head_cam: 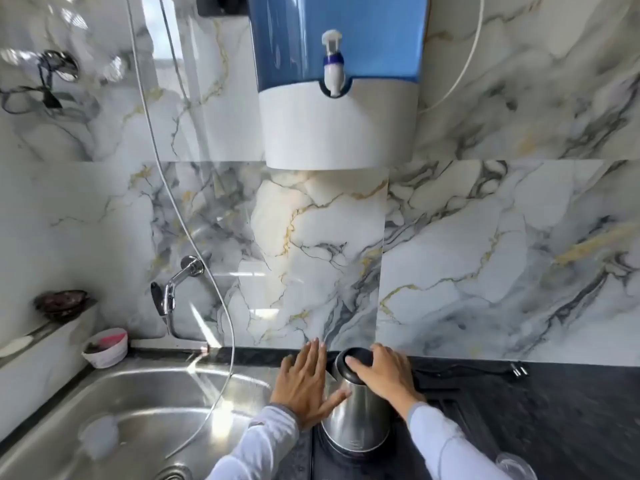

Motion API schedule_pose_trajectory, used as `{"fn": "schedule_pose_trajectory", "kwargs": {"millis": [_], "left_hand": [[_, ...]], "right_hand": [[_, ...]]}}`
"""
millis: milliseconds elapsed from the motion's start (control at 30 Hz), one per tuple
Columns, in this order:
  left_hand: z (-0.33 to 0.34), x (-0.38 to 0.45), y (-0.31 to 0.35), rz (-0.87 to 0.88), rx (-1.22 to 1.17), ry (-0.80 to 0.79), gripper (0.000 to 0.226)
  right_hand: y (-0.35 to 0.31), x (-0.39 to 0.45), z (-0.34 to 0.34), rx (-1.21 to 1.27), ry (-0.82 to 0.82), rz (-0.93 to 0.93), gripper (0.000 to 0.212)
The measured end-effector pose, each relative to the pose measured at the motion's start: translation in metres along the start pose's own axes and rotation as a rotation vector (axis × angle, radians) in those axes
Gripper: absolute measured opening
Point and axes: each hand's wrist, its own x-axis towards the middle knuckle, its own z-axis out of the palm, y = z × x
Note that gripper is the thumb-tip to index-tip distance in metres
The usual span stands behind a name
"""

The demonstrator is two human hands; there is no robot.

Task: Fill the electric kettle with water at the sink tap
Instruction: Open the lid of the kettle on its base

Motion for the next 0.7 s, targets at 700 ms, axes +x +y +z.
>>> {"fn": "schedule_pose_trajectory", "kwargs": {"millis": [700], "left_hand": [[0.05, 0.02, 0.013, -0.015, -0.027, -0.039, 0.108]], "right_hand": [[0.039, 0.043, -0.015, 0.925, -0.235, 0.01, 0.041]]}}
